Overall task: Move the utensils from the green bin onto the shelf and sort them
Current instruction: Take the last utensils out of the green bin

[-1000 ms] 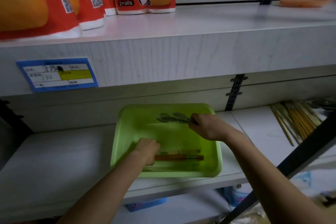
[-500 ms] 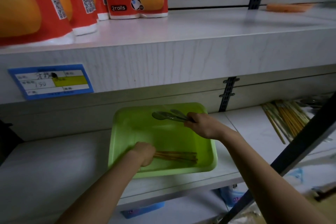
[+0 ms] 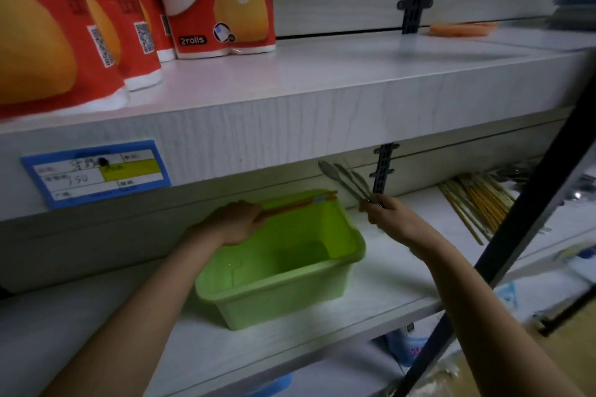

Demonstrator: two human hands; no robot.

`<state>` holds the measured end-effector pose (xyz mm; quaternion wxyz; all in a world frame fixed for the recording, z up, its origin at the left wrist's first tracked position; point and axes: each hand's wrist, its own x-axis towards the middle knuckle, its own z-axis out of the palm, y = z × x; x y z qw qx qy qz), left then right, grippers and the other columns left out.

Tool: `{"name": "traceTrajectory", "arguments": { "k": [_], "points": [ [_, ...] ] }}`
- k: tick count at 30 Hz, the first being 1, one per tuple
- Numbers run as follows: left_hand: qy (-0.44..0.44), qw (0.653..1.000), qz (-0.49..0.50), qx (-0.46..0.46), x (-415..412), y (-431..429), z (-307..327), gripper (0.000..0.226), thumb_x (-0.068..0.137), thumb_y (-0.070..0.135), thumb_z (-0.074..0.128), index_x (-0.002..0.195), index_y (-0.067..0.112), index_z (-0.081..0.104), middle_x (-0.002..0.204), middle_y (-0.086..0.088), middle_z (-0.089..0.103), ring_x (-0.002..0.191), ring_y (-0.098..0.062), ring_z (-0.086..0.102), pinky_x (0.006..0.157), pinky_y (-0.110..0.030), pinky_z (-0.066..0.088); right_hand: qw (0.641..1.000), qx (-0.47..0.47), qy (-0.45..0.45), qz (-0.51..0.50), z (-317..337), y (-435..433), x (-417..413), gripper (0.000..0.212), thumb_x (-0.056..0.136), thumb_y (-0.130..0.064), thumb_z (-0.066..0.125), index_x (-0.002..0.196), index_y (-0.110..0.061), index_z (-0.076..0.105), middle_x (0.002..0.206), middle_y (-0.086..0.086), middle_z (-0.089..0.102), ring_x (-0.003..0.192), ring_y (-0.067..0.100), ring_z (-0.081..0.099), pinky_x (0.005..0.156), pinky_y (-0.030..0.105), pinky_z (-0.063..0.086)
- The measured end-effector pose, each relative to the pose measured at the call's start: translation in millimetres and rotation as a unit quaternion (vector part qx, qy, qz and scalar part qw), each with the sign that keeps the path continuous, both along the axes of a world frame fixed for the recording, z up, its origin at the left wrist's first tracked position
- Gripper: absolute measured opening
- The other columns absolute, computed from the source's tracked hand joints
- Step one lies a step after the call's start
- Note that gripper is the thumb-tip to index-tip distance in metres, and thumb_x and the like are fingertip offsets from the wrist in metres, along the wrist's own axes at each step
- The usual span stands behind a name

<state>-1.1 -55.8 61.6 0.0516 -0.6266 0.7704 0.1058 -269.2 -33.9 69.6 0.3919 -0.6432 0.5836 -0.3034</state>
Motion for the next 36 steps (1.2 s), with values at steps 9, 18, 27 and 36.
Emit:
{"name": "traceTrajectory", "arguments": {
  "k": [9, 18, 27, 36],
  "points": [
    [0.248, 0.955, -0.084, 0.138, -48.2, 43.5, 43.0, 0.018, 0.098, 0.027, 0.042, 0.082, 0.020, 0.046, 0.064, 0.006, 0.042, 0.046, -0.003, 0.035, 0.038, -0.014, 0.029, 0.969, 0.080, -0.182, -0.148, -16.0, 85.7, -67.9, 0.019, 0.095, -0.027, 0.045, 0.087, -0.013, 0.056, 0.075, 0.006, 0.046, 0.063, 0.014, 0.041, 0.059, 0.022, 0.033],
    [0.330, 0.901, -0.125, 0.251, -131.6, 80.7, 18.1, 0.018, 0.096, 0.032, 0.045, 0.083, 0.020, 0.048, 0.059, 0.010, 0.040, 0.045, -0.003, 0.029, 0.041, -0.017, 0.023, 0.947, 0.097, -0.222, -0.210, -25.3, 161.7, -140.4, 0.022, 0.094, -0.021, 0.044, 0.082, -0.008, 0.058, 0.060, 0.000, 0.044, 0.048, 0.006, 0.040, 0.053, 0.021, 0.031],
    [0.391, 0.860, -0.133, 0.301, -274.1, 105.7, 5.2, 0.021, 0.098, 0.028, 0.043, 0.078, 0.020, 0.047, 0.055, 0.010, 0.038, 0.038, -0.001, 0.031, 0.039, -0.014, 0.026, 0.913, 0.088, -0.258, -0.302, -27.3, 196.7, -260.7, 0.021, 0.096, -0.019, 0.044, 0.080, -0.008, 0.051, 0.056, -0.001, 0.030, 0.044, 0.005, 0.027, 0.044, 0.017, 0.021],
    [0.483, 0.816, -0.063, 0.311, -417.5, 110.3, -35.7, 0.021, 0.099, 0.028, 0.040, 0.082, 0.017, 0.046, 0.055, 0.008, 0.037, 0.038, -0.003, 0.027, 0.038, -0.017, 0.023, 0.907, 0.074, -0.250, -0.329, -33.9, 183.9, -371.1, 0.023, 0.097, -0.017, 0.043, 0.075, -0.012, 0.051, 0.051, -0.006, 0.035, 0.041, 0.004, 0.028, 0.042, 0.018, 0.022]
  ]
}}
